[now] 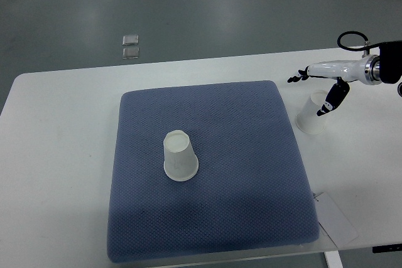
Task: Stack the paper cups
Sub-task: 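Close the right hand fingers around the white paper cup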
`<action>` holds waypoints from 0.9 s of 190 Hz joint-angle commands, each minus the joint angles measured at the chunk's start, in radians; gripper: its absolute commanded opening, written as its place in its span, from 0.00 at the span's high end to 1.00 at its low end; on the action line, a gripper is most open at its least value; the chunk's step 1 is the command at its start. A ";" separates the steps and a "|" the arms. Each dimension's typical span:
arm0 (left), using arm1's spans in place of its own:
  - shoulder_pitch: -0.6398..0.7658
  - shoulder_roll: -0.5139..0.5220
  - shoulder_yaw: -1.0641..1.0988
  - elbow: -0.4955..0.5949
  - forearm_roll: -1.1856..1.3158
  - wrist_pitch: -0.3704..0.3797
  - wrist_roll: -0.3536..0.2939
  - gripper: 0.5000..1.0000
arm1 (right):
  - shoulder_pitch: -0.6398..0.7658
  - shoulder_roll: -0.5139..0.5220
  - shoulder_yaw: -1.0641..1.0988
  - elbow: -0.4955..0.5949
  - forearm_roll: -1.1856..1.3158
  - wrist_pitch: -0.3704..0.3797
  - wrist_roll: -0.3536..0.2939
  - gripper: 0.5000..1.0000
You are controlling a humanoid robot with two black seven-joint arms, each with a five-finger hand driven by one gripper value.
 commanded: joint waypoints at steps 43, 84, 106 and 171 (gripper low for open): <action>0.000 0.000 0.001 0.000 0.000 0.000 0.000 0.00 | -0.030 0.043 -0.009 -0.084 -0.034 -0.043 0.006 0.17; 0.000 0.000 0.000 0.000 0.000 0.000 0.000 0.00 | -0.038 0.056 -0.013 -0.101 -0.036 -0.054 0.008 0.21; 0.000 0.000 0.000 0.000 0.000 0.000 0.000 0.00 | -0.038 0.076 -0.036 -0.130 -0.036 -0.056 0.009 0.26; 0.000 0.000 0.001 0.000 0.000 0.000 0.000 0.00 | -0.065 0.094 -0.055 -0.184 -0.036 -0.065 0.023 0.52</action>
